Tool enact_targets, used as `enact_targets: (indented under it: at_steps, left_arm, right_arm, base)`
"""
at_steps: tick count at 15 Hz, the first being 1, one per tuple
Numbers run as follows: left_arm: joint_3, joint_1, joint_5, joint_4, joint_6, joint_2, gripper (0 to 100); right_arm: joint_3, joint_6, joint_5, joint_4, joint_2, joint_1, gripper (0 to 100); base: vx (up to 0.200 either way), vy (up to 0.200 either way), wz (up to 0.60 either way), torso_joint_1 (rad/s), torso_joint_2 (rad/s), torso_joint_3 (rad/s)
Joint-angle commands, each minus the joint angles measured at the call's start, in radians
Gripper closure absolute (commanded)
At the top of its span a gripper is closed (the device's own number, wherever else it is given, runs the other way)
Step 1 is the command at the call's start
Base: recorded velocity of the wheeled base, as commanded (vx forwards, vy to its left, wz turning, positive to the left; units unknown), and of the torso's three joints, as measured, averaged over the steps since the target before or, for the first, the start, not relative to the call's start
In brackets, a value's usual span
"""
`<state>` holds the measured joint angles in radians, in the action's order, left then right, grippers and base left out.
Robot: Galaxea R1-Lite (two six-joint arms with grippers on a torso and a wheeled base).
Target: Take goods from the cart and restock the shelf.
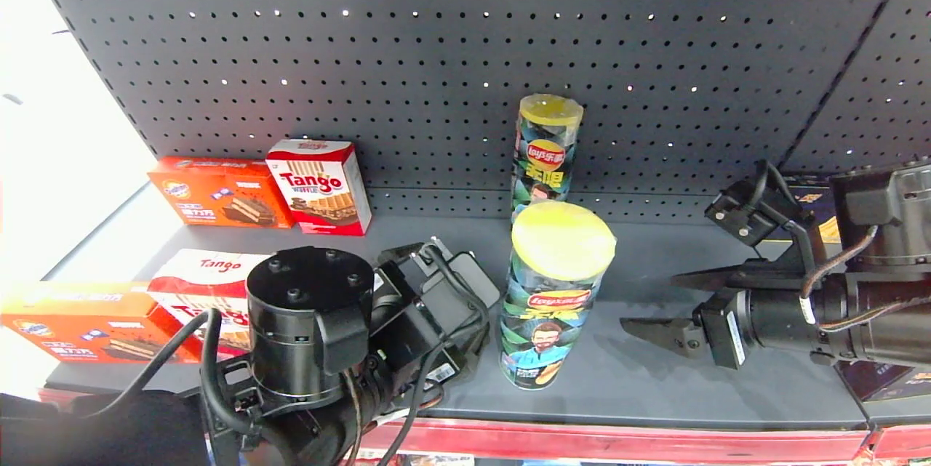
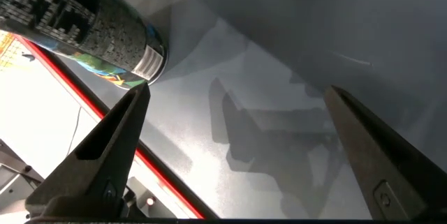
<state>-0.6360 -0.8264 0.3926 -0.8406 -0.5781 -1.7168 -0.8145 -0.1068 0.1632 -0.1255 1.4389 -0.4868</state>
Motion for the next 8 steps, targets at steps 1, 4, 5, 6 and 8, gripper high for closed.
enact_targets:
  at_steps: [1,4,5,6,8]
  left_arm:
    - [-0.004,-0.007,0.0,0.0,0.0,-0.012,0]
    - [-0.013,-0.02,0.0,0.0,0.0,-0.021,0]
    - [-0.019,-0.023,0.0,0.0,0.0,-0.029,0]
    - [-0.024,-0.025,0.0,0.0,0.0,-0.032,0]
    - [-0.03,-0.025,-0.001,0.0,0.0,-0.044,0]
  right_arm:
    - [0.0,-0.001,0.001,0.0,0.0,0.001,0]
    - [0.0,-0.001,0.001,0.0,-0.002,0.002,0]
    - [0.0,-0.001,0.001,0.0,-0.002,0.002,0]
    - [0.0,-0.001,0.001,0.0,-0.003,0.004,0]
    - [0.001,-0.001,0.001,0.0,-0.003,0.005,0]
  base:
    - [0.0,0.0,0.0,0.0,0.0,0.0]
    - [0.0,0.0,0.0,0.0,0.0,0.0]
    - [0.0,0.0,0.0,0.0,0.0,0.0]
    - [0.0,0.0,0.0,0.0,0.0,0.0]
    - [0.0,0.0,0.0,0.0,0.0,0.0]
